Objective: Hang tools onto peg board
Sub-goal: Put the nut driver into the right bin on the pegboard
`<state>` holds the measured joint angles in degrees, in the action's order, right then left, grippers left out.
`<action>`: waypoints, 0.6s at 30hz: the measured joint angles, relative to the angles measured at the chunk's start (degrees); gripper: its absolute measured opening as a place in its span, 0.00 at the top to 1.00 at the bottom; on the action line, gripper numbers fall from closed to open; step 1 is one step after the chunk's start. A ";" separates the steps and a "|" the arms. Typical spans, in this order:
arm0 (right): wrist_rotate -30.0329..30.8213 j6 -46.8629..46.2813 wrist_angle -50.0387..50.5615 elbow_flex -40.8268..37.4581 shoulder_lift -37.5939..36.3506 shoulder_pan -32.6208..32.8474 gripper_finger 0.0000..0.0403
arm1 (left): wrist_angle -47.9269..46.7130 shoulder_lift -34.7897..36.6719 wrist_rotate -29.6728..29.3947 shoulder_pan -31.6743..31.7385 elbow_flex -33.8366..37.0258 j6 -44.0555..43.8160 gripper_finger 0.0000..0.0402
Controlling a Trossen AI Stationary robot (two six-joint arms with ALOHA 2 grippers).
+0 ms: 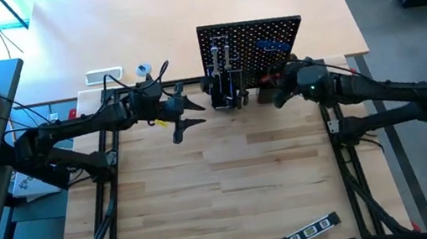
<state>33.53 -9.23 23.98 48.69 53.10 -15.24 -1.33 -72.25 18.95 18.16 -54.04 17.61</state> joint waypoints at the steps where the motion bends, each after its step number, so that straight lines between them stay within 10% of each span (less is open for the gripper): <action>1: -0.94 0.47 -0.67 0.00 0.43 -0.76 0.89 | -0.17 0.00 -0.04 -0.10 0.00 -0.11 0.58; 18: -12.54 -0.07 -2.41 0.07 8.69 -8.80 0.85 | -1.58 0.00 -0.42 -3.41 0.00 -1.08 0.58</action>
<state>20.99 -9.31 21.56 48.75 61.79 -24.03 -2.91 -72.25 18.53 14.75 -54.04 16.53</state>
